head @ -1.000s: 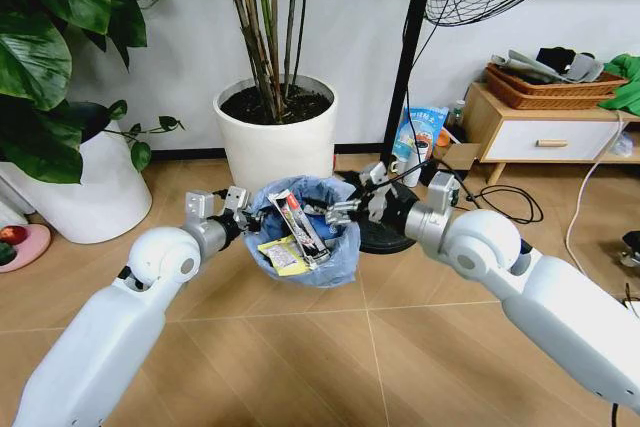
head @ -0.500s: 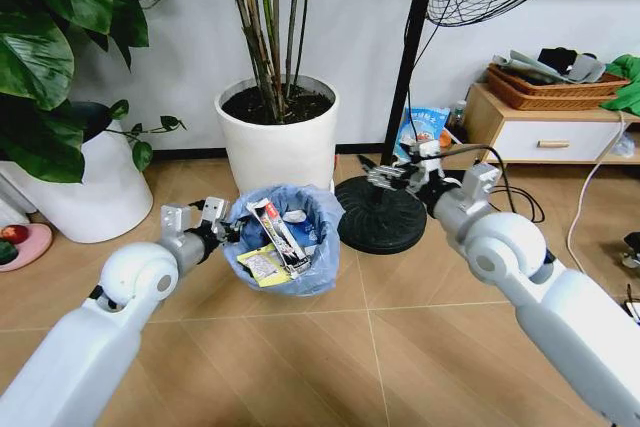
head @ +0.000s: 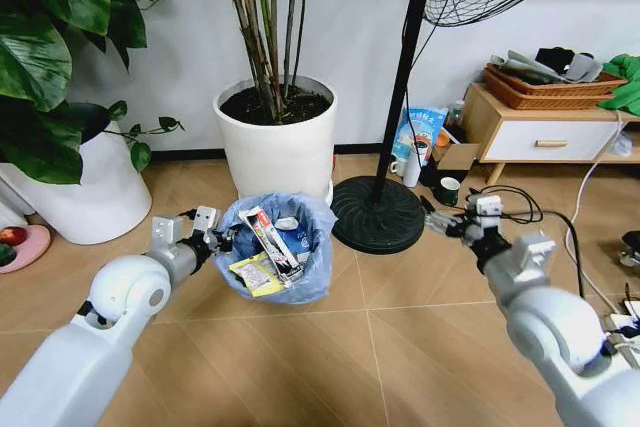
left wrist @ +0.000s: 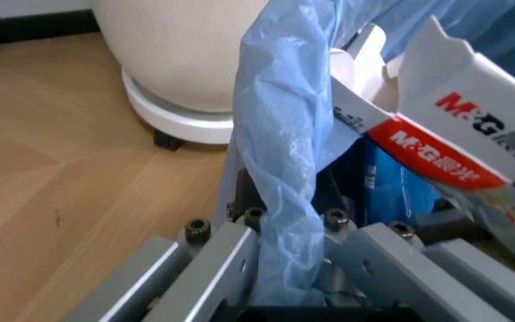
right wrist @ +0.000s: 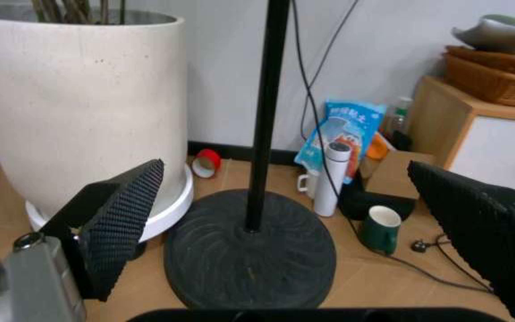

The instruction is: Pick up the trash bin and place the garbage on the floor into it.

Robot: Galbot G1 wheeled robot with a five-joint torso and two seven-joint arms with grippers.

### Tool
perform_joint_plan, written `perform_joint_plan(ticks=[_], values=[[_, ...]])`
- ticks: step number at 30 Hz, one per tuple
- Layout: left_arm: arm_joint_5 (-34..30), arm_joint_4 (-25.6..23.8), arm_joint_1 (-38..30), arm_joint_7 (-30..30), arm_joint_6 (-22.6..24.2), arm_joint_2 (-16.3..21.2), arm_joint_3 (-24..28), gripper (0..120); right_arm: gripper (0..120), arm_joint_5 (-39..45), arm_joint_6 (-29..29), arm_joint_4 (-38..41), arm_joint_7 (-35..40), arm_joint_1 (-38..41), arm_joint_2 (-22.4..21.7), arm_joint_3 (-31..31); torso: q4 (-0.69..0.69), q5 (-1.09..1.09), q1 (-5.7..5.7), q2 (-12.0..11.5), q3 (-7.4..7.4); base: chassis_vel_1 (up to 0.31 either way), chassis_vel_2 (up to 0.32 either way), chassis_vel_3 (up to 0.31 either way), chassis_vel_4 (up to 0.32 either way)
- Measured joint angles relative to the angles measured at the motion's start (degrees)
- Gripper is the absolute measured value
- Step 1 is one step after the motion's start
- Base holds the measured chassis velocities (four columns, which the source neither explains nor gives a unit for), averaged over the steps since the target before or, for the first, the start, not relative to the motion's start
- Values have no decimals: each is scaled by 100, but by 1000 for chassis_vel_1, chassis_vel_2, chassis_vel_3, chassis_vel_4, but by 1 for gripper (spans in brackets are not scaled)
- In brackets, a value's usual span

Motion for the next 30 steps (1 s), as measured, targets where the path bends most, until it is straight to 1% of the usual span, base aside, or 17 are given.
perform_joint_plan(ticks=[1, 2, 7, 19, 25, 30], values=[[0, 0, 0, 0, 0, 0, 0, 0, 100, 0, 0, 0, 0, 0, 0, 0, 0, 0, 0, 0, 0, 0, 0, 0, 0], [7, -61, 88, -13, 0, 1, -56, 0, 100, -62, 1, 75, 0, -112, 123, 41, 1, -2, 0, 0, 0, 0, 0, 0, 0], [8, -231, 301, -51, 0, 45, -175, 0, 100, -293, 32, 212, -32, -283, 319, 85, 0, -2, 0, 0, 0, 0, 0, 0, 0], [24, -371, 474, -134, 0, -17, -196, 0, 100, -472, -44, 285, -44, -307, 377, -16, 0, -1, 0, 0, 1, 5, 3, -6, -3], [31, -374, 476, -142, 0, -42, -209, 0, 100, -570, -51, 285, -72, -337, 409, -101, -1, -1, 0, 0, 1, 116, 104, -115, -113], [33, -364, 457, -143, 0, -50, -212, 0, 100, -591, -51, 267, -94, -331, 422, -130, 0, -2, 0, 0, 1, 230, 213, -198, -207]])
